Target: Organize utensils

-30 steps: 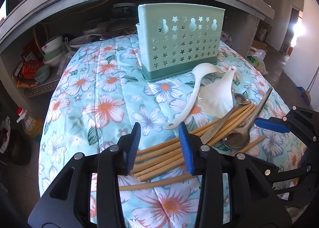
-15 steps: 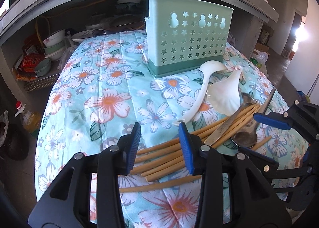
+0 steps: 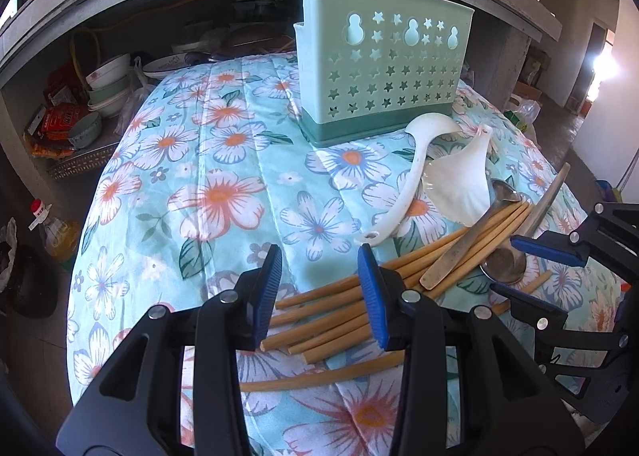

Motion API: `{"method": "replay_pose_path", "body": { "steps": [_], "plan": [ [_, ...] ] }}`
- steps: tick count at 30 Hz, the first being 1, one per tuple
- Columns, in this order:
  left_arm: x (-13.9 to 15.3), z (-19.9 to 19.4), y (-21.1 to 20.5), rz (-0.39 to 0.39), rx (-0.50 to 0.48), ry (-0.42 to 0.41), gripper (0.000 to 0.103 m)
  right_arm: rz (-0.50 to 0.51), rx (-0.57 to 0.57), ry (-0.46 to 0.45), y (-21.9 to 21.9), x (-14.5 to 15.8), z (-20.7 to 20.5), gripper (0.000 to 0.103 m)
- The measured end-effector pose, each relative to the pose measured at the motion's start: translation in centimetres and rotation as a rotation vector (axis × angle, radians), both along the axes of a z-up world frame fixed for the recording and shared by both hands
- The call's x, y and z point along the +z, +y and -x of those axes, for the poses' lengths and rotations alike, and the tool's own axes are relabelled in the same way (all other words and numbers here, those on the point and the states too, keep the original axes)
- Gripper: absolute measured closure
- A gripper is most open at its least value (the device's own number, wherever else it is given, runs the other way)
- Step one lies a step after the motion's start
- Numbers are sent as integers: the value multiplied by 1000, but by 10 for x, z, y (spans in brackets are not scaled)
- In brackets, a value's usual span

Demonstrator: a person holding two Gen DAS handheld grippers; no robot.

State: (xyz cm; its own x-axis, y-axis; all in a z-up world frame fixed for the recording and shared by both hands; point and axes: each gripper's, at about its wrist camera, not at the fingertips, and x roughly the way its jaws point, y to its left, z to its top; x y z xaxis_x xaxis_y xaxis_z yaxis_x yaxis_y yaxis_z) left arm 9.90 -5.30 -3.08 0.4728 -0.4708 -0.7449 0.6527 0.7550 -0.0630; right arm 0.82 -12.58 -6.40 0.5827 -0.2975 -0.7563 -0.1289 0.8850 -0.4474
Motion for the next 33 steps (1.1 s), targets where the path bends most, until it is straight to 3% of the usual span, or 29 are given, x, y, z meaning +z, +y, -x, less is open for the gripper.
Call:
{"method": "replay_pose_path", "body": {
  "steps": [7,8,9,12,15,22,27,33],
  "plan": [
    [0,1,-3,5,-6,-3,66,-17,-41,19,-3,-11,-8,75],
    [0,1,-2,6,-6,-3,66,-15,-50,10,-3,-11,-8,78],
    [0,1,-2,7,-5,-4,66,-16,-52,6,-1,-12,-7,90],
    [1,1,-1,8,0,-6,66,14,-60,-26,6,-14,-2,94],
    [3,2,1,9,2,-14,66,-23,-72,-63,5,-6,6,97],
    [14,4,4,20,16,-42,66,-271,-139,-192,-23,43,34,99],
    [25,6,0,50,11,-55,66,-524,-240,-368,-75,91,61,101],
    [38,6,-14,178,-48,42,66,-804,-322,-540,-136,114,91,101]
  ]
}}
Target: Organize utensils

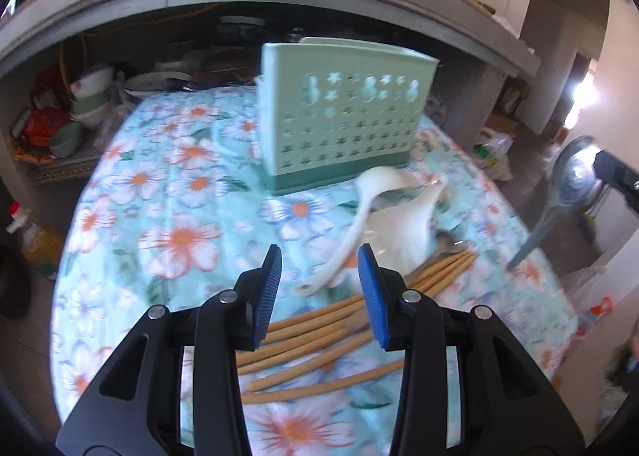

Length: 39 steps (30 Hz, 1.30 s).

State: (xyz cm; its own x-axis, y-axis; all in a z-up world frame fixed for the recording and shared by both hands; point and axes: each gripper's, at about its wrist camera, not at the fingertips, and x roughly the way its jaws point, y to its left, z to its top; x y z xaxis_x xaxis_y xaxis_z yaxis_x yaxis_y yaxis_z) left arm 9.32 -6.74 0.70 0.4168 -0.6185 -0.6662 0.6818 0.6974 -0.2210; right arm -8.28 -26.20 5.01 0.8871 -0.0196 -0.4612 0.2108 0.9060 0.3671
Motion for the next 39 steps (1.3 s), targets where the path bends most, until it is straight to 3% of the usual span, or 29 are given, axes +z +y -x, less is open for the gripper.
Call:
{"method": "replay_pose_path", "body": {
  "steps": [6,11,17,22,28,35,39],
  "plan": [
    [-16,-19,-31,85,-81,286,66,-102,-33,-11,-24,-13,7,101],
    [-36,-34,-43,79,-42,435,68,-111,-34,-37,-33,-14,11,101],
    [-52,-40,-55,74,-26,518,78,-123,-24,-48,-38,-17,10,101],
    [-59,-44,-61,85,15,516,97,-130,-26,-53,-39,-18,9,101],
    [-29,-30,-60,114,0,365,103,-110,-46,-51,-39,-17,12,101],
    [46,13,-62,84,-46,-45,103,-99,-75,-55,-40,-16,18,101],
    [97,25,-43,106,-34,-223,103,-88,-81,-59,-41,-14,19,101]
  ]
}}
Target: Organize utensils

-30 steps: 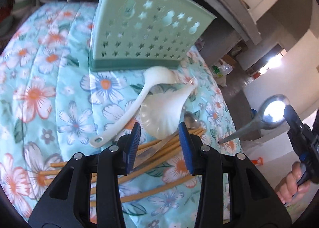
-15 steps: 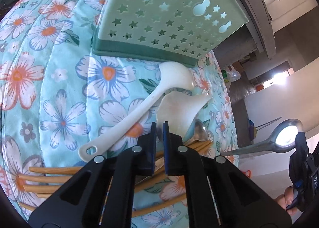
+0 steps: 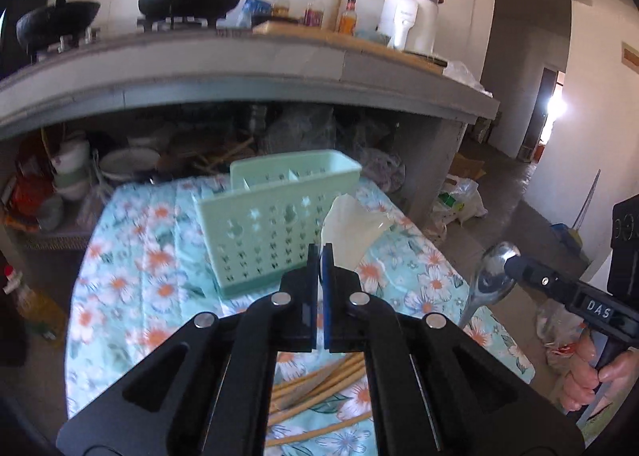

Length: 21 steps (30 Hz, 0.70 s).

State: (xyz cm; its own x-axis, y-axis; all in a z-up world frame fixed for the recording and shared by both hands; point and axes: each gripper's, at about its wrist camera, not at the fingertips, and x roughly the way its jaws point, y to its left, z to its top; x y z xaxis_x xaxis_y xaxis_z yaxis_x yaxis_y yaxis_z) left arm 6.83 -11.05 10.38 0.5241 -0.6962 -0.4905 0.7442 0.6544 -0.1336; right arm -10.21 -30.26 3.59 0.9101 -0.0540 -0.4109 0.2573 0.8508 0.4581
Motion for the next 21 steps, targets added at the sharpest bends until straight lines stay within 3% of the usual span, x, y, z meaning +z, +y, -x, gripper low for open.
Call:
{"method": "replay_pose_path", "body": {
  "steps": [4,8,12,21],
  "plan": [
    [49,-5,27,-14,87,-169,103,10,1,-5,0,1,0,101],
    [76,-23,40,-115,167,-260,103,2,6,-6,-2,-1,-1,101],
    [82,-40,38,-242,179,-280,103,3,6,-8,-2,-2,-1,101],
    [69,-59,22,-463,82,-276,103,9,8,-14,-4,-3,-1,101]
  ]
}}
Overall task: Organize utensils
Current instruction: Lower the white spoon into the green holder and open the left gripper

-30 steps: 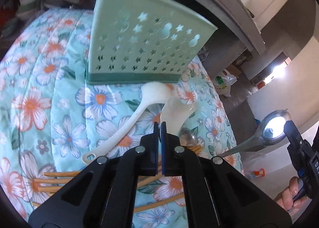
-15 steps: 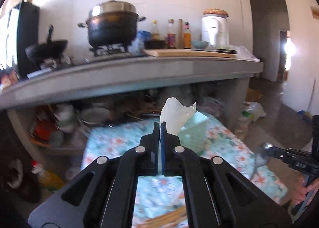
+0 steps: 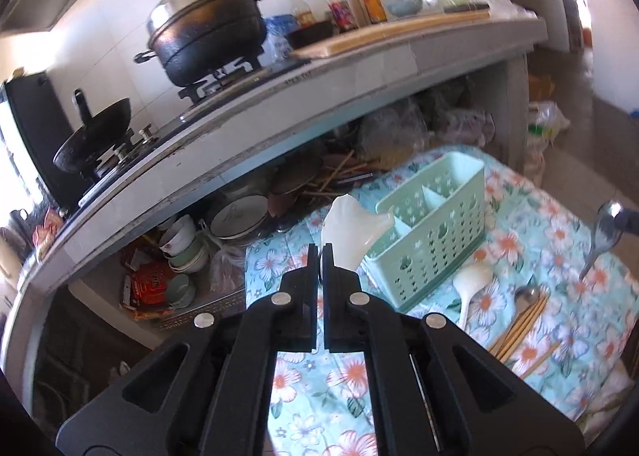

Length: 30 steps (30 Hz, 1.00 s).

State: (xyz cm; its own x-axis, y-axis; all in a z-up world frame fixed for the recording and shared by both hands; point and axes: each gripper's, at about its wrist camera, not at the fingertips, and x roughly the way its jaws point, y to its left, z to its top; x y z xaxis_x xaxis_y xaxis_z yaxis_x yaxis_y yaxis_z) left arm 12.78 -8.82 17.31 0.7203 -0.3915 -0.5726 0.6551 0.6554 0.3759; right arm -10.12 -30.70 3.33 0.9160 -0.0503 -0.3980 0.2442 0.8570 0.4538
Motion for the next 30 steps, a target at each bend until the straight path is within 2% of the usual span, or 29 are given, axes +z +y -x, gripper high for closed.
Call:
{"method": "replay_pose_path", "body": {
  "steps": [3,10,15,17,24,27,30],
  "plan": [
    [-4,-4,-11,-86,-22,-3,103,-4,5,-6,-1,-2,1,101],
    [-6,-29,-38,-230,-49,73,103,0,18,-30,-5,1,4,101],
    [-8,-48,-54,-274,-39,145,102,26,33,-64,-12,16,5,101],
    [-9,-55,-57,-251,-36,182,101,38,46,-86,-15,26,4,101],
    [-17,-74,-50,-82,-19,318,96,76,107,-159,-18,66,-7,101],
    [-22,-82,-46,-1,-16,389,90,86,134,-190,-17,83,-17,101],
    [-27,-88,-40,68,-15,424,79,98,156,-218,-17,99,-30,101]
  ]
}}
